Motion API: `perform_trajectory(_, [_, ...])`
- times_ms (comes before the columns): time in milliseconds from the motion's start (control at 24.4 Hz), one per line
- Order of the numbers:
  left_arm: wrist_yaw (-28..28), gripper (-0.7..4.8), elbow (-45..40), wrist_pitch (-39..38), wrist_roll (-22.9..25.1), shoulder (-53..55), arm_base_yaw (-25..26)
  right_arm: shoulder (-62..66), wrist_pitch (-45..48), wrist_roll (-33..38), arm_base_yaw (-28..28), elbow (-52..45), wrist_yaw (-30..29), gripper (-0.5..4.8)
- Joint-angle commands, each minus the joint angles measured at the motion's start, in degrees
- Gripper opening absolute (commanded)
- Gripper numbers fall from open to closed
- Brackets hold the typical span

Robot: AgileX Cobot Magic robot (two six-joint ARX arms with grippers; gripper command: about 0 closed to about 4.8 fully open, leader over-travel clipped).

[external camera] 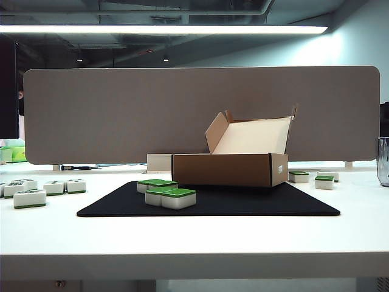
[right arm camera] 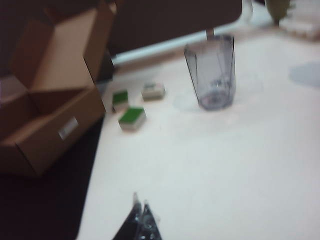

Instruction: Pick up four mahjong tiles and put them into the paper box.

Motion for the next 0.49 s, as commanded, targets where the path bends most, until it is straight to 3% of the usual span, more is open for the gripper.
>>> perform_trajectory(41, [0.3,-0.06,-0.2,-0.7,0.0,0.0,0.1,-0.5,0.9,-0.4,0.0,2.4,0.0,-0.02])
perform_trajectory(205, [0.3,-0.06,-0.2,-0.7,0.0,0.0,0.1,-0.5,-0.3,-0.3,0.0,5.7,-0.2,-0.02])
perform_trajectory(492, [0.2,-0.06,-0.2,-0.7,0.0,0.0,0.1,-0.5,-10.3,-0.4,0.0,15.7,-1.9,-0.02])
